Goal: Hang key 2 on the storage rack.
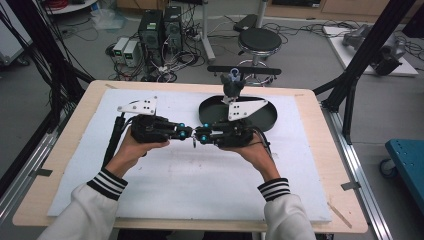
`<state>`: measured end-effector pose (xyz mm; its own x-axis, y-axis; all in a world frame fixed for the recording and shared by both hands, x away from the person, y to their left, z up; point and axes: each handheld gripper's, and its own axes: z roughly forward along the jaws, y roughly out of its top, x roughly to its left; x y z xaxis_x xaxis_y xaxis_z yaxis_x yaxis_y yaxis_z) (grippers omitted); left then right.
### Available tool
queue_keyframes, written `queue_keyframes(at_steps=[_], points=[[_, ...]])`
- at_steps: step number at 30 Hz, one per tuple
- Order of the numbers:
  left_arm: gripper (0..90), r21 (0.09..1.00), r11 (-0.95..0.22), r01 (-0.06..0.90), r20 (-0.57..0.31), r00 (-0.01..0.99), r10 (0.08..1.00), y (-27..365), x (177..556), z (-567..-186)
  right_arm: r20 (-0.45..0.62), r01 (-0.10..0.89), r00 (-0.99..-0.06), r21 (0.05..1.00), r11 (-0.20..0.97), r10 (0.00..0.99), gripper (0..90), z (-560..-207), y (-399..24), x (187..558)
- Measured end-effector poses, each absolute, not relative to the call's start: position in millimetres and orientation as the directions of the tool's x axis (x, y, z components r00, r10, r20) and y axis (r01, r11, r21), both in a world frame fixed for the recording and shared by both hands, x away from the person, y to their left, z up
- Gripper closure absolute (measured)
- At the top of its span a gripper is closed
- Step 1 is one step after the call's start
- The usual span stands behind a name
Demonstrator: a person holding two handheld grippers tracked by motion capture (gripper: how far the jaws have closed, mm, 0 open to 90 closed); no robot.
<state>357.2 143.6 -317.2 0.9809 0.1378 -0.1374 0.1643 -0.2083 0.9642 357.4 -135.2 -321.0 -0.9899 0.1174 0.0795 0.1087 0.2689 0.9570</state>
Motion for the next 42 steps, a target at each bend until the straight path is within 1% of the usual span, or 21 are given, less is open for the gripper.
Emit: queue_keyframes(at_steps=[5, 8, 18, 23, 24, 25, 26, 27, 28, 29, 30, 31, 32, 33, 34, 36, 37, 42], points=[[88.1, 0.964, -0.212, 0.16, -0.134, 0.982, 0.132, 142, 357, -318, 0.078, 0.105, -0.99, 0.96, 0.258, 0.113, 81.2, -320, -136, 357], [88.1, 0.965, -0.208, 0.157, -0.133, 0.983, 0.125, 142, 356, -318, 0.087, 0.116, -0.989, 0.958, 0.263, 0.121, 86.1, -320, -137, 357], [87.7, 0.965, -0.222, 0.138, -0.115, 0.987, 0.115, 141, 356, -319, 0.126, 0.149, -0.987, 0.951, 0.273, 0.102, 88.5, -321, -138, 359], [84.7, 0.966, -0.21, 0.149, -0.124, 0.984, 0.126, 141, 358, -321, 0.123, 0.15, -0.986, 0.948, 0.282, 0.111, 89.3, -320, -138, 358], [81.1, 0.966, -0.205, 0.158, -0.133, 0.983, 0.129, 142, 358, -321, 0.118, 0.147, -0.986, 0.946, 0.288, 0.116, 89.3, -320, -138, 358], [80.5, 0.965, -0.206, 0.165, -0.14, 0.982, 0.131, 143, 359, -321, 0.118, 0.149, -0.986, 0.944, 0.294, 0.12, 89.4, -320, -138, 358], [76.8, 0.964, -0.207, 0.166, -0.138, 0.98, 0.142, 143, 358, -321, 0.126, 0.157, -0.985, 0.942, 0.296, 0.12, 89.3, -320, -138, 358], [69.0, 0.964, -0.204, 0.169, -0.135, 0.976, 0.172, 144, 358, -320, 0.125, 0.159, -0.984, 0.941, 0.298, 0.13, 89.4, -320, -139, 358], [56.5, 0.965, -0.2, 0.166, -0.13, 0.974, 0.184, 144, 359, -320, 0.121, 0.156, -0.984, 0.941, 0.299, 0.132, 89.4, -320, -140, 359], [46.2, 0.967, -0.198, 0.158, -0.122, 0.975, 0.183, 144, 359, -320, 0.12, 0.156, -0.984, 0.941, 0.3, 0.134, 89.4, -319, -140, 358], [33.5, 0.969, -0.2, 0.146, -0.106, 0.974, 0.199, 144, 359, -320, 0.121, 0.158, -0.983, 0.942, 0.297, 0.139, 89.4, -319, -141, 358], [22.7, 0.97, -0.211, 0.123, -0.07, 0.968, 0.24, 143, 357, -321, 0.122, 0.16, -0.982, 0.941, 0.297, 0.141, 89.4, -319, -141, 358], [9.0, 0.969, -0.215, 0.119, -0.06, 0.962, 0.265, 144, 356, -322, 0.115, 0.155, -0.982, 0.942, 0.299, 0.147, 89.4, -318, -142, 358], [1.8, 0.967, -0.221, 0.126, -0.067, 0.964, 0.258, 146, 356, -323, 0.114, 0.158, -0.981, 0.94, 0.304, 0.157, 89.4, -318, -143, 358], [1.8, 0.966, -0.225, 0.123, -0.066, 0.967, 0.246, 148, 356, -325, 0.118, 0.162, -0.98, 0.939, 0.302, 0.161, 89.3, -318, -144, 358], [1.7, 0.969, -0.224, 0.104, -0.041, 0.961, 0.272, 153, 353, -329, 0.112, 0.162, -0.978, 0.94, 0.3, 0.177, 89.3, -317, -147, 358], [1.7, 0.967, -0.225, 0.121, -0.055, 0.959, 0.277, 156, 352, -332, 0.111, 0.162, -0.977, 0.942, 0.294, 0.181, 89.3, -316, -148, 358], [1.7, 0.965, -0.238, 0.112, -0.029, 0.944, 0.327, 175, 346, -340, 0.094, 0.157, -0.971, 0.944, 0.289, 0.219, 89.3, -308, -159, 356]])
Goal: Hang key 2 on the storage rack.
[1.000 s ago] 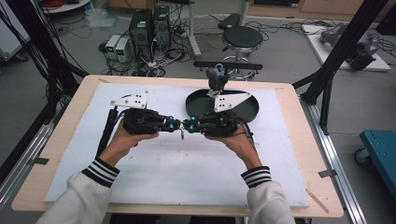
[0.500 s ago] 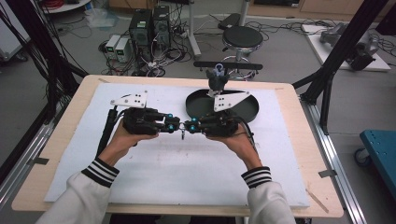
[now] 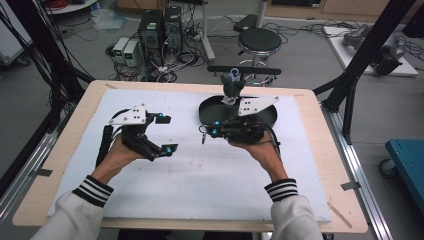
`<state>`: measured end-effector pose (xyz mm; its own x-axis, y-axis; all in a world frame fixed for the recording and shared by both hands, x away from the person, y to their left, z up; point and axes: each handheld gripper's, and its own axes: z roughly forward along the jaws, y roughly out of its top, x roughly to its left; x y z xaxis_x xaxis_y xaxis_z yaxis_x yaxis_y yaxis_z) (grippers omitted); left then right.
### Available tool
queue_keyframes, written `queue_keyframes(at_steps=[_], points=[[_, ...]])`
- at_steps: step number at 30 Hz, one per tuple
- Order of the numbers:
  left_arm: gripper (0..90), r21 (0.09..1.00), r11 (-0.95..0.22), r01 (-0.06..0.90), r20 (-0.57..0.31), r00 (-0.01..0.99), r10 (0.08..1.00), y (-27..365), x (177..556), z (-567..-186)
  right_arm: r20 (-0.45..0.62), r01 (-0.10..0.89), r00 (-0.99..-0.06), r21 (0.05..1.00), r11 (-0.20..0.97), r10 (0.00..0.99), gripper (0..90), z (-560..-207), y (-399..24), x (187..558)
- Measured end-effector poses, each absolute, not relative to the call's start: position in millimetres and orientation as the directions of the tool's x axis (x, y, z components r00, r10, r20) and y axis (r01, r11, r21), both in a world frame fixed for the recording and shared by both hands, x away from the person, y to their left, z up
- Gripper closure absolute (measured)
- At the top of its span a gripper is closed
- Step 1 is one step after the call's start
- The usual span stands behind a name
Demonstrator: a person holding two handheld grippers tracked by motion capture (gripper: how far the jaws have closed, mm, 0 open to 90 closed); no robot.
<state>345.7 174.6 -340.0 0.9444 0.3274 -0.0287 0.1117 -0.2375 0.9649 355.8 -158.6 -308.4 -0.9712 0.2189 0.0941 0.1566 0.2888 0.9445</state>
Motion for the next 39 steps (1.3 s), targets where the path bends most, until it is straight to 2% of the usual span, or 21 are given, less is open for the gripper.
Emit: queue_keyframes(at_steps=[9, 24, 39], points=[[1.7, 0.969, -0.234, 0.084, 0.028, 0.898, 0.44, 214, 323, -368, 0.051, 0.146, -0.95, 0.945, 0.292, 0.309, 89.3, -285, -191, 356], [1.7, 0.982, -0.159, 0.1, 0.002, 0.842, 0.54, 252, 303, -404, 0.011, 0.173, -0.902, 0.925, 0.339, 0.431, 89.2, -246, -234, 382], [1.7, 0.99, -0.103, 0.098, -0.012, 0.78, 0.626, 275, 289, -436, -0.022, 0.236, -0.848, 0.879, 0.415, 0.529, 89.2, -228, -257, 422]])
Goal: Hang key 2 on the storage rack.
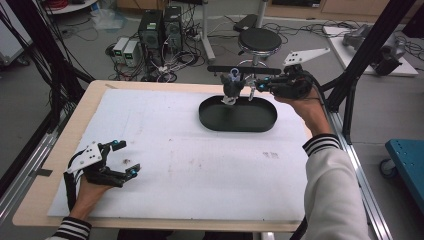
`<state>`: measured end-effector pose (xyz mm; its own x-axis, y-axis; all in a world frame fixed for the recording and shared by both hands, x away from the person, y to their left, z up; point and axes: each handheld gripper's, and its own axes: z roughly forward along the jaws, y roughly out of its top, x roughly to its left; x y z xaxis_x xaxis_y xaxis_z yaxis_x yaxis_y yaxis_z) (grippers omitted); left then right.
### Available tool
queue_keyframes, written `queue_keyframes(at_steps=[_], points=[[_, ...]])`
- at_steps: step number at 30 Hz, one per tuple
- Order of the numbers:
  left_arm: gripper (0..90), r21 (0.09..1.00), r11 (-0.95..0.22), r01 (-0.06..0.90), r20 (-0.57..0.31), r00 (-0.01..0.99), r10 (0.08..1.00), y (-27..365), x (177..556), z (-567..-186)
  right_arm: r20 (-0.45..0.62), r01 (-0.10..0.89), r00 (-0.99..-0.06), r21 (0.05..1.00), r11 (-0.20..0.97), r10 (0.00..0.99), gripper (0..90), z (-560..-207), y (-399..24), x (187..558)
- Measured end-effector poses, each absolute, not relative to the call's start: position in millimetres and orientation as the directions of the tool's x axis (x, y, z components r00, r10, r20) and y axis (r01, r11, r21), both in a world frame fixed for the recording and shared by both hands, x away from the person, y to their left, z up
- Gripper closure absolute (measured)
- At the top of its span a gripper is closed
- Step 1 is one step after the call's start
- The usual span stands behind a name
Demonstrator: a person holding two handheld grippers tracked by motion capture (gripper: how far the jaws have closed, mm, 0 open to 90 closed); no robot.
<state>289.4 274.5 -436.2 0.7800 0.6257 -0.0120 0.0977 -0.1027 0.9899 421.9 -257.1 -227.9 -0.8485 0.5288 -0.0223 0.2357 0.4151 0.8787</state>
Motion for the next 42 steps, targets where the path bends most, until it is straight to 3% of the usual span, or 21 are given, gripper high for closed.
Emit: queue_keyframes(at_steps=[24, 42], points=[[1.7, 0.993, -0.075, 0.095, -0.02, 0.741, 0.671, 278, 288, -449, -0.085, 0.281, -0.83, 0.79, 0.545, 0.551, 89.2, -216, -254, 471], [1.7, 0.992, -0.074, 0.1, -0.024, 0.739, 0.673, 278, 288, -449, -0.101, 0.347, -0.81, 0.711, 0.612, 0.577, 89.2, -228, -248, 502]])
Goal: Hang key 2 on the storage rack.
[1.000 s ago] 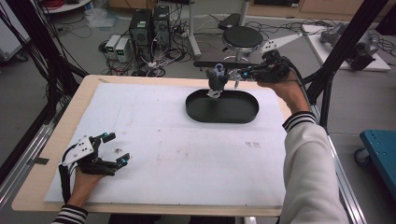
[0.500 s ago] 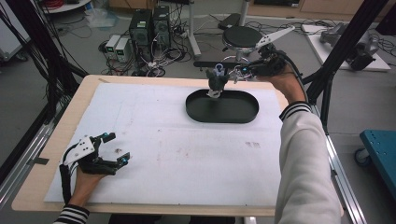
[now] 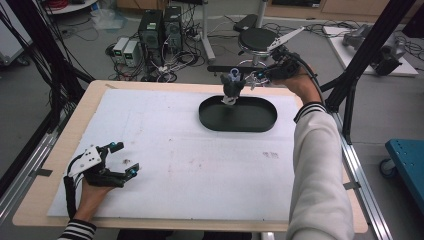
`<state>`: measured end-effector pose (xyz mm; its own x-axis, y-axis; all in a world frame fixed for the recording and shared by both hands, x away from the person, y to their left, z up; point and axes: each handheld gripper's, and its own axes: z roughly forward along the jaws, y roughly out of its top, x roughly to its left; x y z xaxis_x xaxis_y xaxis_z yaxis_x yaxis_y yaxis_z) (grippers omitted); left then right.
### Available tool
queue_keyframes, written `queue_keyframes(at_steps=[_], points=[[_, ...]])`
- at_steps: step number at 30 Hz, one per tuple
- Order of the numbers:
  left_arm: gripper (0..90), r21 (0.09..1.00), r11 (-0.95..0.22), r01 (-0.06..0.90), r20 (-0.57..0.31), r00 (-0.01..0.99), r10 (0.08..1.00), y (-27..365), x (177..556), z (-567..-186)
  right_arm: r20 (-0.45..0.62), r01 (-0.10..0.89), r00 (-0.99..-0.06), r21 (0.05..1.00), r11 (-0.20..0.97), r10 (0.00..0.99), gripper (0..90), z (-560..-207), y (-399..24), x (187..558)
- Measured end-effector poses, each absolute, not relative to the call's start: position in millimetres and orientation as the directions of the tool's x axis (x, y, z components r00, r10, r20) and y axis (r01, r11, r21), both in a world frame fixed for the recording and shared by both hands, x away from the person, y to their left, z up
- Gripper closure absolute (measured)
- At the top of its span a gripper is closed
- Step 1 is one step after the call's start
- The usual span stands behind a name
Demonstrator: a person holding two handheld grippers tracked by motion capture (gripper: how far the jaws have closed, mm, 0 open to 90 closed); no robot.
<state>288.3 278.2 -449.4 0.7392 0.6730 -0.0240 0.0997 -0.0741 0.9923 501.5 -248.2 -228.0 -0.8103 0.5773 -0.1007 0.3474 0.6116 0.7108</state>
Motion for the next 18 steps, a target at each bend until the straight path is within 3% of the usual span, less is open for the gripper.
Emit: queue_keyframes(at_steps=[18], points=[[1.7, 0.993, -0.076, 0.095, -0.019, 0.739, 0.673, 277, 288, -450, -0.121, 0.386, -0.794, 0.656, 0.648, 0.596, 89.1, -243, -243, 515]])
